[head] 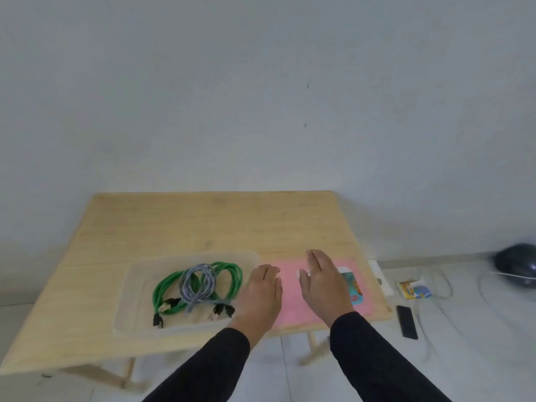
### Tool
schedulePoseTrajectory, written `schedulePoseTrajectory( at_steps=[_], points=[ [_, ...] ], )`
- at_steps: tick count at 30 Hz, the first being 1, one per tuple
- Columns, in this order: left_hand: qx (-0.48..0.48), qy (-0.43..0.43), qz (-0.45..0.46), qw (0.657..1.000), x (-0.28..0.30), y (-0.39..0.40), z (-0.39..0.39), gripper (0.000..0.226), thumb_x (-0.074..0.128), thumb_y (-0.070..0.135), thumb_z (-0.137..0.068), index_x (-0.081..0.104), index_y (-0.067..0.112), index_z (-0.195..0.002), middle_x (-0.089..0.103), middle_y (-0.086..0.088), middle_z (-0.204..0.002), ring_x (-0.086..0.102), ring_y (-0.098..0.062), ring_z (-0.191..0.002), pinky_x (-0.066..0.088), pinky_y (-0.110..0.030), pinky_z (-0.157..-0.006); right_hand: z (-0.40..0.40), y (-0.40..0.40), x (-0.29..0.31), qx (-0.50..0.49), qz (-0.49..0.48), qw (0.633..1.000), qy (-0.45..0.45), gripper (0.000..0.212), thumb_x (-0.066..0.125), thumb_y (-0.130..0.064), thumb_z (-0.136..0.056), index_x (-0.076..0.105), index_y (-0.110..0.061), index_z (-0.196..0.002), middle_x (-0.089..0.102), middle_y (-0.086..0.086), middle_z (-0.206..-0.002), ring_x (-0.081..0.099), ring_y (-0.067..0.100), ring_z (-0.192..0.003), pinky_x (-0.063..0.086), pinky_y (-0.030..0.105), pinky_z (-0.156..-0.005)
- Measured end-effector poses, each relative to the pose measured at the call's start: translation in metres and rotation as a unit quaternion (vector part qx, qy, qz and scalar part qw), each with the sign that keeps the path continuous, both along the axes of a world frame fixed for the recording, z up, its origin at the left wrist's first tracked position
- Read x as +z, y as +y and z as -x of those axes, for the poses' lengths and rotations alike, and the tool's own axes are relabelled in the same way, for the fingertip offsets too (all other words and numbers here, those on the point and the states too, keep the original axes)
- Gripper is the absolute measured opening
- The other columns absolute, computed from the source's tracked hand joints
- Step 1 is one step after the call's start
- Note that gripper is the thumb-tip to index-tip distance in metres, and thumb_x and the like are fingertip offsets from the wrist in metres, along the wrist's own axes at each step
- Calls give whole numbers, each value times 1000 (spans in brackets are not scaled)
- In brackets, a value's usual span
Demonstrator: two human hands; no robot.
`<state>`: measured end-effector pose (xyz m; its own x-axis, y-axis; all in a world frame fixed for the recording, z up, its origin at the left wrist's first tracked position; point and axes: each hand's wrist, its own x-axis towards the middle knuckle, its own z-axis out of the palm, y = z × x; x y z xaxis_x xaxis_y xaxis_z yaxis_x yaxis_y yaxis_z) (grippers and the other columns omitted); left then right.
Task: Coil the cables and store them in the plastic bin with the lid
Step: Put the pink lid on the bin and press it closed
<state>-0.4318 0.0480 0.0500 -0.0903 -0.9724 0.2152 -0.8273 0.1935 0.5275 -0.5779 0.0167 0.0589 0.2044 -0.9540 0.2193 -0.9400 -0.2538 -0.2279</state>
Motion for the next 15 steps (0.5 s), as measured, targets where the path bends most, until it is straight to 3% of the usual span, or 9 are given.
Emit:
schedulePoseTrajectory(
  at_steps=[1,4,6,12,15],
  points=[
    [23,-4,-9,1000,-7,-1,12,36,33,19,-95,59,6,-116,61,-6,-115,58,-21,-107,46,-28,-93,18,-1,-6,-6,-9,1000,-4,40,54,-19,-86,55,3,-119,63,16,-115,61,29,-108,51,35,-88],
    [37,-18,2,999,-24,-7,41,21,58,5,-82,64,3,-103,65,-9,-98,64,-28,-93,54,-35,-85,69,-4,-28,-20,-40,999,0,39,48,-21,-92,51,-1,-126,57,12,-125,55,24,-117,48,31,-93],
    [52,-45,1,998,-29,-14,53,29,69,0,-74,64,0,-103,66,-11,-98,64,-28,-96,54,-37,-87,96,-8,-44,-25,-73,997,-10,41,44,-22,-94,45,-5,-131,51,9,-132,48,21,-123,42,29,-98],
    [70,-139,14,988,-37,-21,66,41,69,-13,-67,61,-10,-107,65,-22,-103,62,-36,-104,50,-41,-94,134,-15,-71,-34,-145,988,-31,49,40,-24,-95,33,-3,-140,39,11,-144,34,22,-134,29,28,-109],
    [48,-123,19,991,-44,-19,77,44,68,-14,-67,60,-8,-110,65,-21,-107,61,-34,-107,47,-38,-99,139,-17,-77,-29,-148,988,-39,50,41,-23,-95,32,-2,-139,38,12,-144,33,23,-135,28,30,-110]
  ],
)
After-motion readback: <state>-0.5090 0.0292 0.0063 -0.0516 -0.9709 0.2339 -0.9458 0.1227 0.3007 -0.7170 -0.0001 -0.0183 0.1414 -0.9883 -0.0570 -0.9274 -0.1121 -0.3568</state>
